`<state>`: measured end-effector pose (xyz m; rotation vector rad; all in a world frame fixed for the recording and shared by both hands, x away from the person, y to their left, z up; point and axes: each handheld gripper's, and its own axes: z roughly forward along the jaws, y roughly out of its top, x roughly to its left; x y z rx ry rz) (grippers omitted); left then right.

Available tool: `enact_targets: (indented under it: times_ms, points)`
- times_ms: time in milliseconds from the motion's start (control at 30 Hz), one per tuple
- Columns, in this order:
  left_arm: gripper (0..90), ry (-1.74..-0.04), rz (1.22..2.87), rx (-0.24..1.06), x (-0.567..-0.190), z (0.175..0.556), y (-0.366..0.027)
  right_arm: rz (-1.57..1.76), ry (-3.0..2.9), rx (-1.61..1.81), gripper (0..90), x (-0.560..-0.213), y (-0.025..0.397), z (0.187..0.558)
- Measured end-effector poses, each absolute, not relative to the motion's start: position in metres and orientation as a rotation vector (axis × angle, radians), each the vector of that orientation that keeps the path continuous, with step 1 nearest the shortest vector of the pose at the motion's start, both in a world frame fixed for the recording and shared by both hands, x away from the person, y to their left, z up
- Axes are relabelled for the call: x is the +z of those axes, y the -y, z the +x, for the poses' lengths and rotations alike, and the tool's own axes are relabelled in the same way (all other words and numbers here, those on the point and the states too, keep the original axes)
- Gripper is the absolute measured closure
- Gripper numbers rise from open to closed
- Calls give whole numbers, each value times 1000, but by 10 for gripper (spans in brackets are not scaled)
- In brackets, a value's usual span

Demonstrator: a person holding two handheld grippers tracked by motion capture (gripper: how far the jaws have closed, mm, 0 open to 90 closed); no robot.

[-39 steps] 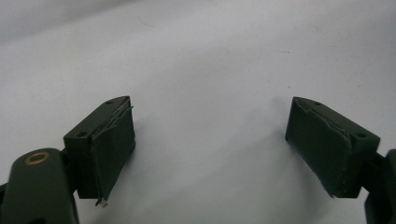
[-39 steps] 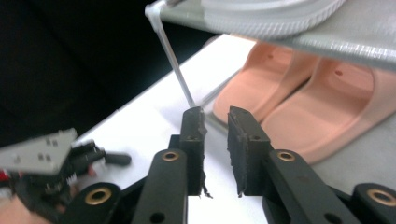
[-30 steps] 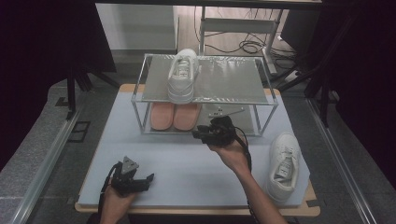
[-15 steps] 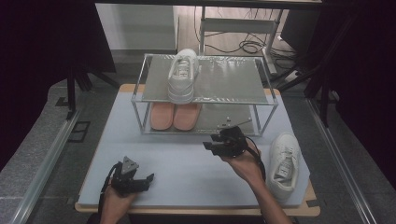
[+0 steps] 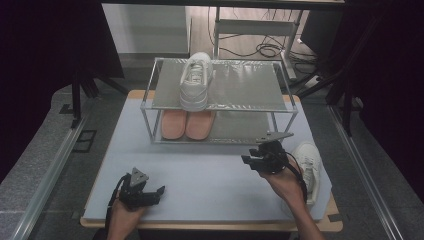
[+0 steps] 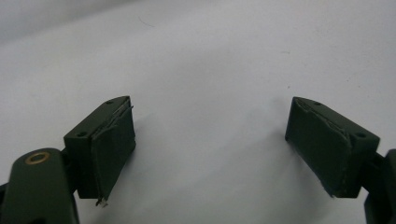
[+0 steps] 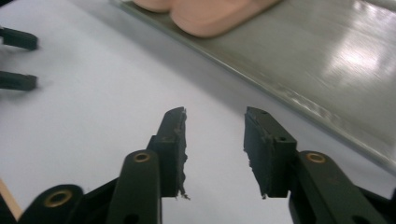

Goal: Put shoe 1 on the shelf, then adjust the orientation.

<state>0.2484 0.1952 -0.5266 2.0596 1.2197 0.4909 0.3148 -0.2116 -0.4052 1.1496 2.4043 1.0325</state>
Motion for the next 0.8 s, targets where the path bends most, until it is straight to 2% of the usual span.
enact_targets:
  times_ms: [433, 800]
  points:
    - [157, -1221, 2055, 490, -527, 248, -195, 1260, -2339, 936, 888, -404, 258, 309]
    - [157, -1219, 2061, 491, -527, 248, -195, 1372, -2236, 858, 900, -401, 299, 307]
